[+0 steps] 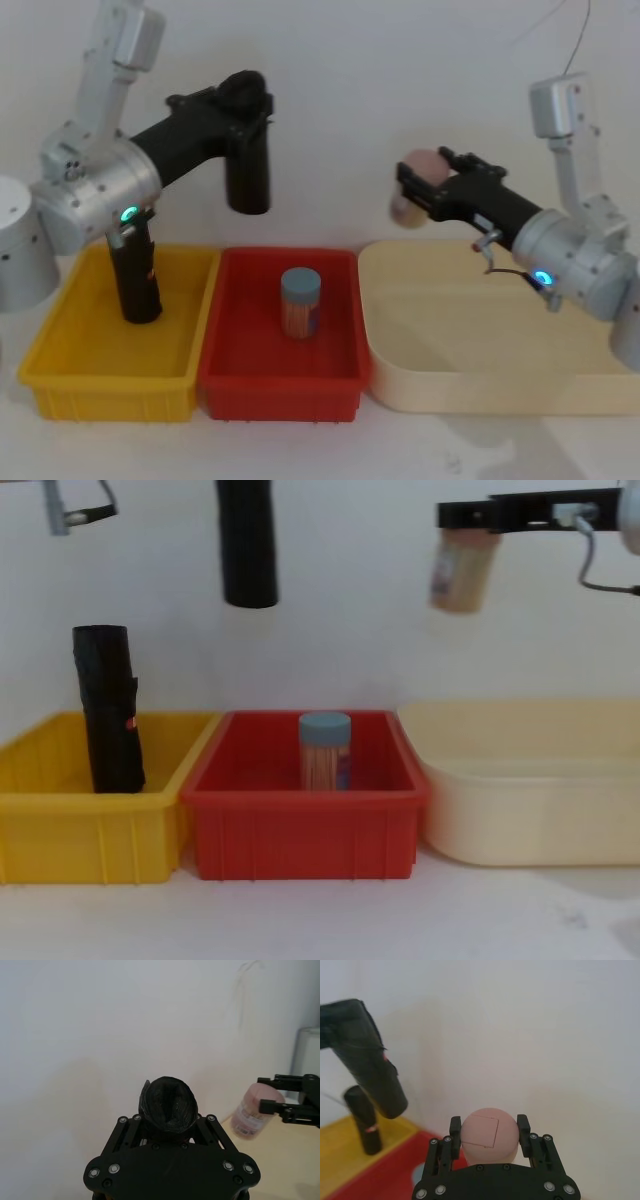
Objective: Pick up the garbage bag with the one hand and transfer it to the other hand.
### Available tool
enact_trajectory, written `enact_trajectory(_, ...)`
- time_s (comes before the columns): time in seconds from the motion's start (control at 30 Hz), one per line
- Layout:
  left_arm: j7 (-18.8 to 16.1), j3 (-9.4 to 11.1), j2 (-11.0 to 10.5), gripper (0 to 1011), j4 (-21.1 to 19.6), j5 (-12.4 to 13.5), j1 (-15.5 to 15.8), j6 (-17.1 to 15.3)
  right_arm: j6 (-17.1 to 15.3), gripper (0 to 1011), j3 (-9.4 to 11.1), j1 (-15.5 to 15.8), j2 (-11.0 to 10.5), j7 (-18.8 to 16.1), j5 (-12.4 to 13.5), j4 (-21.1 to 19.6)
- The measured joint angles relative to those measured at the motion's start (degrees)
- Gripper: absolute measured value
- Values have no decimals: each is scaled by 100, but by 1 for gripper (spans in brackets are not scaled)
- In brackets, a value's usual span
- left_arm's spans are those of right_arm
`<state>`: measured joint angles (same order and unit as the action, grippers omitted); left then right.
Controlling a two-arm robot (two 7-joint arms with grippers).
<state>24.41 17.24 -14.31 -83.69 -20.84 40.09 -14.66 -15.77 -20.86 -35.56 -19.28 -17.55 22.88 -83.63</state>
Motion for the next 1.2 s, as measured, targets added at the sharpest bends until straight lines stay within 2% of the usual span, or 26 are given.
enact_trajectory(0.33,584,279,368,360,830,-220,562,333,-112,658,369,358,-306,429,-139,-283)
enact_trajectory(0.57,1131,510,767,360,1762,-409,1084,684,-257,658,686,689,-545,695,-205,-401)
enact_trajectory(0.6,1263,558,867,360,2013,-449,1212,776,-271,658,706,713,-563,708,-208,-404)
enact_trajectory(0.7,1450,614,1028,360,2369,-504,1412,915,-314,658,781,795,-632,740,-215,-408)
enact_trajectory(0.73,1577,650,1133,360,2689,-543,1545,1017,-320,658,799,808,-646,740,-215,-408)
enact_trajectory(0.83,1818,690,1320,360,3206,-615,1788,1233,-336,658,853,851,-689,738,-215,-400)
enact_trajectory(0.87,2000,774,1478,360,3724,-747,2036,1432,-339,658,878,865,-704,721,-210,-390)
enact_trajectory(1.07,2547,1089,1959,360,5237,-1174,2762,2027,-336,659,955,889,-735,630,-171,-344)
enact_trajectory(1.17,2740,1199,2131,360,5804,-1326,3032,2238,-333,724,976,894,-742,606,-158,-329)
enact_trajectory(1.2,2783,1221,2165,360,5911,-1359,3082,2284,-332,790,986,898,-745,589,-149,-321)
